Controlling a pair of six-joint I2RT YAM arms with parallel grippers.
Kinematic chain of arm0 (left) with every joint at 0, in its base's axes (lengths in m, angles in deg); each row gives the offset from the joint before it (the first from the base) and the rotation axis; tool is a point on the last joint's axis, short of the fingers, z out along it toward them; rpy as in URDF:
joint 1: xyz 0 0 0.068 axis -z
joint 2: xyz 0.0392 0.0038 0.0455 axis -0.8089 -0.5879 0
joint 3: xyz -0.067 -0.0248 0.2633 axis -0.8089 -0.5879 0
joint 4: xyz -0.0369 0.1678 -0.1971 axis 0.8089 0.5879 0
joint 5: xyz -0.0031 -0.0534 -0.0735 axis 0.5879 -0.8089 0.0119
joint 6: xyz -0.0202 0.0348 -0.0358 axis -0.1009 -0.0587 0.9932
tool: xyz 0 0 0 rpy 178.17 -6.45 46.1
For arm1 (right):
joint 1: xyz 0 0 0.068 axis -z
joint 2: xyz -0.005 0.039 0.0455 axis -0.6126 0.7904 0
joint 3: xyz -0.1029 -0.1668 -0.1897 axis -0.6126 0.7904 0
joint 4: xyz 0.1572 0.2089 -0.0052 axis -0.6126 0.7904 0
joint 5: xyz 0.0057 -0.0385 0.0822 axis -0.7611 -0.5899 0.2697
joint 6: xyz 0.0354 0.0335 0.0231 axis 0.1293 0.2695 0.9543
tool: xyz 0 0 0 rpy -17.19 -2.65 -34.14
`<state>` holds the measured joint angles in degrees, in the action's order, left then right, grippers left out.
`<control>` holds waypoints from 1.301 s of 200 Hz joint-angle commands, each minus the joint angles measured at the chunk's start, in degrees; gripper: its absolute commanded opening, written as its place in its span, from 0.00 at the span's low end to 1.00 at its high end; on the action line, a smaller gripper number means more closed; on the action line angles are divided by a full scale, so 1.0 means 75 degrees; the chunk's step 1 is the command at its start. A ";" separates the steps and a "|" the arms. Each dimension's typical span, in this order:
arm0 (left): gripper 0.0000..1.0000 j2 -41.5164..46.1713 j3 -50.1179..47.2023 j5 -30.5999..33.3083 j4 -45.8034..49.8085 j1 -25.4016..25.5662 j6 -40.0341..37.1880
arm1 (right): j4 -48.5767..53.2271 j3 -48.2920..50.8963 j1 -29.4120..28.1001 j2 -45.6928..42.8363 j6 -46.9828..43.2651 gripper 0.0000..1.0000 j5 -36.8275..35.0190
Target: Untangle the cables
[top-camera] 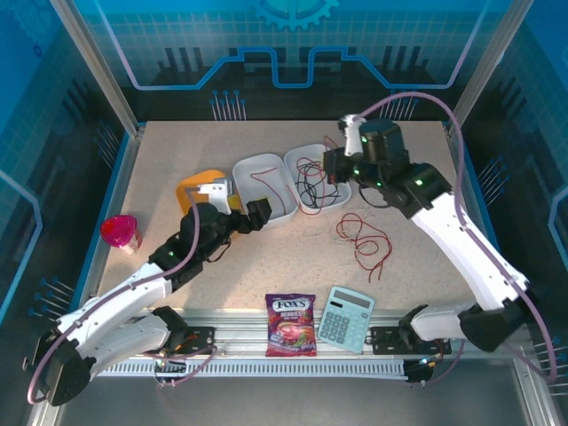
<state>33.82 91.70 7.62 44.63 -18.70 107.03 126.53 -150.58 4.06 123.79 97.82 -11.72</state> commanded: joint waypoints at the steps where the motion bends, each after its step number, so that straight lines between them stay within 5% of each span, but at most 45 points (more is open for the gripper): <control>1: 0.99 0.0465 -0.0204 0.0757 0.0198 -0.0051 0.0024 | -0.0290 -0.0736 -0.0461 0.0749 -0.0239 0.00 -0.0675; 91: 0.99 0.1445 -0.0406 0.1376 0.0934 -0.0064 -0.0146 | 0.0893 -0.4172 -0.1188 0.4374 -0.0836 0.00 -0.1648; 260: 0.99 0.1300 -0.0299 0.1336 0.0936 -0.0076 -0.0249 | 0.0807 -0.5013 -0.1252 0.6555 -0.0642 0.00 -0.2074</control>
<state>43.86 89.14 16.71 51.32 -18.70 106.66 132.34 -186.17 -4.33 171.38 91.53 -27.22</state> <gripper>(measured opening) 0.991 0.058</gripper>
